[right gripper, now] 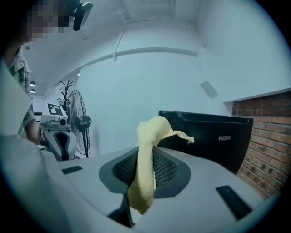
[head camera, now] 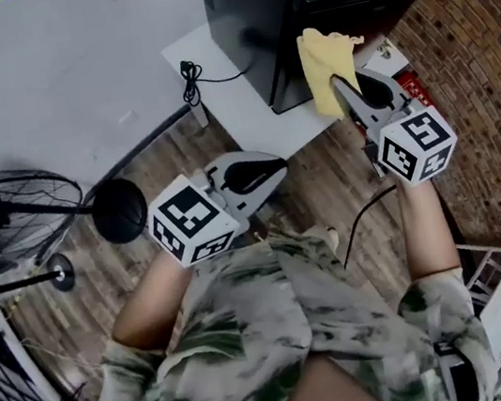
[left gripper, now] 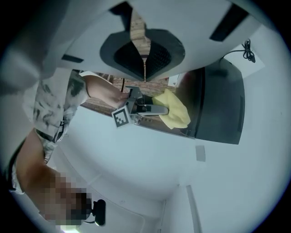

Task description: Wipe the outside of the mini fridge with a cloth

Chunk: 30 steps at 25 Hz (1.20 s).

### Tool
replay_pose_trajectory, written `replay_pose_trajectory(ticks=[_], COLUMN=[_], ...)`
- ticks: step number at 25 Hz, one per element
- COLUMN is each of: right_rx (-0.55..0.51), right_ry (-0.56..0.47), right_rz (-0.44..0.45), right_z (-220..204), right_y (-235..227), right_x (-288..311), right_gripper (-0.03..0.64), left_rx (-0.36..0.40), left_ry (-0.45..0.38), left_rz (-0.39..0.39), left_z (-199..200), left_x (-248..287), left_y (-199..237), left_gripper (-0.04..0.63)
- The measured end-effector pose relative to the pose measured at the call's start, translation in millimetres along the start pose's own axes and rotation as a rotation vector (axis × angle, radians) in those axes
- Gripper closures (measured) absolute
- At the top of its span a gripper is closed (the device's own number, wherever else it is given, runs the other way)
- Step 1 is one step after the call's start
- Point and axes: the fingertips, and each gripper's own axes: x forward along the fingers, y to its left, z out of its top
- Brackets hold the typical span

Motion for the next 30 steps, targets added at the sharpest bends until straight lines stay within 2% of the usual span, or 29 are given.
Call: replay_pose_trajectory(ticks=[4, 7, 10, 18, 24, 30], right_rx=[-0.03, -0.115, -0.214, -0.434, -0.517, -0.539], right_ry=[-0.014, 0.018, 0.041, 0.144, 0.241, 0.351], right_rz=[-0.08, -0.126, -0.182, -0.379, -0.495, -0.564], right_z=[32.2, 50.4, 73.7, 110.7, 108.4, 71.4], right_y=[32.1, 41.9, 41.1, 25.0, 9.1, -2.5], right_x=[35.2, 52.3, 69.0, 96.5, 117.3, 132.9], right_gripper=[0.529, 0.529, 0.529, 0.529, 0.529, 0.529], left_rx=[0.014, 0.002, 0.005, 0.017, 0.007, -0.024], left_ry=[0.012, -0.017, -0.038, -0.027, -0.026, -0.032], left_rz=[-0.06, -0.082, -0.098, -0.15, -0.177, -0.154], left_z=[-1.4, 1.1, 0.3, -5.4, -15.0, -24.1], left_x=[-43.0, -58.2, -71.4, -95.3, -111.6, -128.3], left_y=[8.3, 11.1, 14.9, 15.6, 9.9, 9.8], left_gripper=[0.568, 0.568, 0.568, 0.568, 0.567, 0.567])
